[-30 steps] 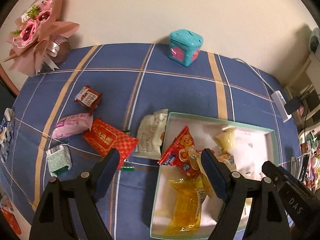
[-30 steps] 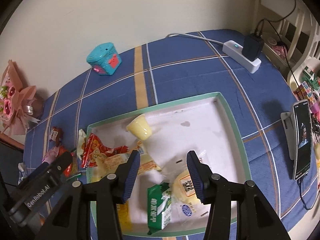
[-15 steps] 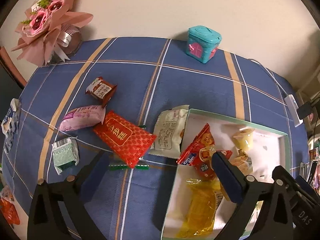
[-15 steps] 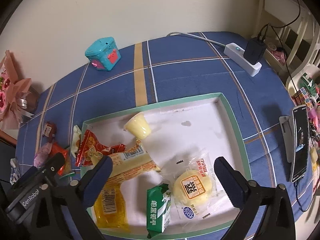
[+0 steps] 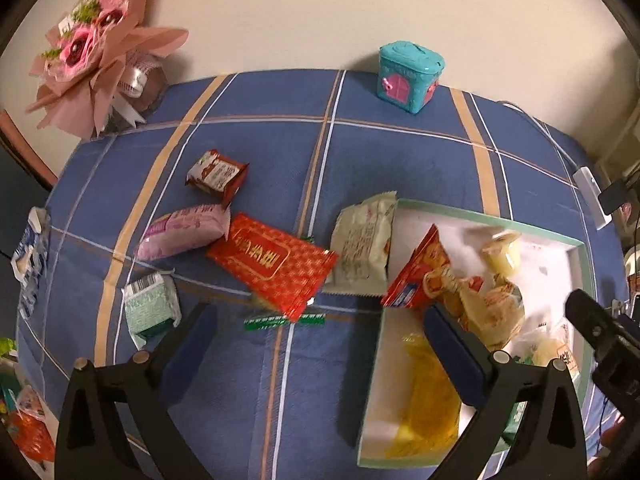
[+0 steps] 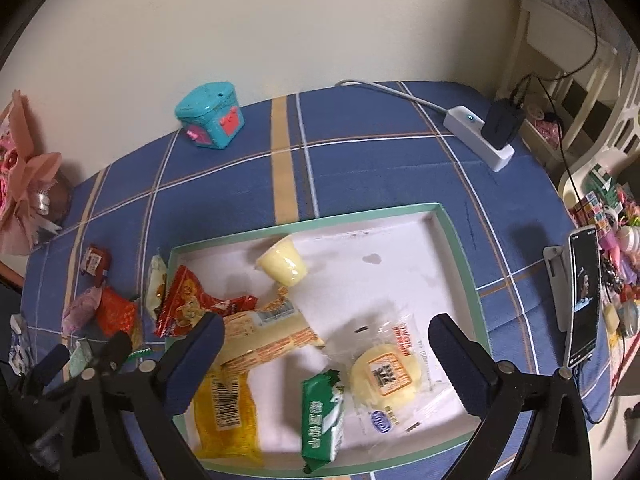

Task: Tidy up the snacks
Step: 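Move both tools back over the snack pile toward the next packs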

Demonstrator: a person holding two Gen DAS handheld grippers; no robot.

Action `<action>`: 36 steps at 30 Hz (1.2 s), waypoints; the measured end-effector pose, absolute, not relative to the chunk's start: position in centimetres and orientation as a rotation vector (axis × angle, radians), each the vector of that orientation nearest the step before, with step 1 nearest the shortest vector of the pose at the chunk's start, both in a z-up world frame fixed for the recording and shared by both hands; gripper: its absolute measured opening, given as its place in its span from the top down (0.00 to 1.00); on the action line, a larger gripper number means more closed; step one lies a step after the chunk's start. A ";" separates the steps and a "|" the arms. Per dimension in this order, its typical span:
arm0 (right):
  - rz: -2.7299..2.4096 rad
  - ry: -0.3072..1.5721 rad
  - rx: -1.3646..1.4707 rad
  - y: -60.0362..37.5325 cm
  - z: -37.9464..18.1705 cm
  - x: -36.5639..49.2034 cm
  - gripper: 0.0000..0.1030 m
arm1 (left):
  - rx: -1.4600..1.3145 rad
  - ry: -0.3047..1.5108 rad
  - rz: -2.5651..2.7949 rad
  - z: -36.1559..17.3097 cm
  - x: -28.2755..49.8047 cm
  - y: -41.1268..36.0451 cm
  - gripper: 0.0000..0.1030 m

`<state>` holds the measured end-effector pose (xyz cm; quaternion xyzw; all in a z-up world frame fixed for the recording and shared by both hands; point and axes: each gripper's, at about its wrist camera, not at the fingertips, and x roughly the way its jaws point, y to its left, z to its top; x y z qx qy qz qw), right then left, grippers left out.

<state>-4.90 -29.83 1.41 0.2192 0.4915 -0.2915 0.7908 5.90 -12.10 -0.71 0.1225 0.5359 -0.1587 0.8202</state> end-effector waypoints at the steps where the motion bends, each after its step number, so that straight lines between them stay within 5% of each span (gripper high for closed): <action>1: -0.619 1.066 0.463 -29.4 1.3 -4.5 0.00 | 0.252 1.147 -0.338 -0.7 6.1 -11.6 0.01; 20: -0.330 1.098 0.313 -15.1 1.2 3.7 0.00 | -0.001 1.150 -0.033 0.8 12.3 7.0 0.01; 36: -0.241 1.189 0.310 -11.0 -4.3 7.4 0.00 | -0.053 1.281 -0.061 -4.1 14.9 7.8 0.01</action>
